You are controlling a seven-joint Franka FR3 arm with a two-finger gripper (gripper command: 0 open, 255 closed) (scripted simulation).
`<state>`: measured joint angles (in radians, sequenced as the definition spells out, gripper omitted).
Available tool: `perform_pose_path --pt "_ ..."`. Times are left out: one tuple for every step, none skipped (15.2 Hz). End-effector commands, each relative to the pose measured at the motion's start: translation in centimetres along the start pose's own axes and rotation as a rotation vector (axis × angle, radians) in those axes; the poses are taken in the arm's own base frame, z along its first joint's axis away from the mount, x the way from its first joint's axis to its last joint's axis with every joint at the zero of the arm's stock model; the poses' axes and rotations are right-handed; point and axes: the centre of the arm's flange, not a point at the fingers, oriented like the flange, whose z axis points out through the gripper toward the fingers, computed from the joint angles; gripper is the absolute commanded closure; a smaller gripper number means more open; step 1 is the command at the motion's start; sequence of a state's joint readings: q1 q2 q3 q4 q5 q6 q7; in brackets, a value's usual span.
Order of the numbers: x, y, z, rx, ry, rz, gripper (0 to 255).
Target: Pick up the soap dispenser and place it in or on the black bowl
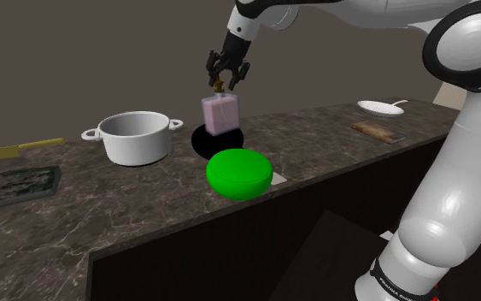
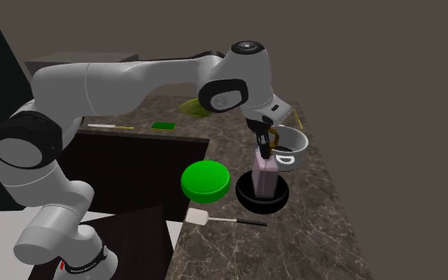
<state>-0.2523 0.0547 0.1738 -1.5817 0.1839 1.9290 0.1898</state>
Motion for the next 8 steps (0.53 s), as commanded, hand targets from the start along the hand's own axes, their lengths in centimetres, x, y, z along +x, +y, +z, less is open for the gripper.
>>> perform_pose_path --pt "0.0 0.1 0.1 -0.001 -0.002 0.0 0" --pt "0.0 0.1 0.1 -0.001 -0.002 0.0 0" --pt "0.0 0.0 0.1 -0.001 -0.002 0.0 0" --pt "0.0 0.0 0.0 -0.001 -0.002 0.0 0" --pt "0.0 0.0 -1.3 -0.001 -0.002 0.0 0" --pt "0.0 0.0 -2.6 -0.001 -0.002 0.0 0" --pt "0.0 0.0 -3.9 -0.001 -0.002 0.0 0" --pt "0.0 0.0 -5.0 -0.001 -0.002 0.0 0"
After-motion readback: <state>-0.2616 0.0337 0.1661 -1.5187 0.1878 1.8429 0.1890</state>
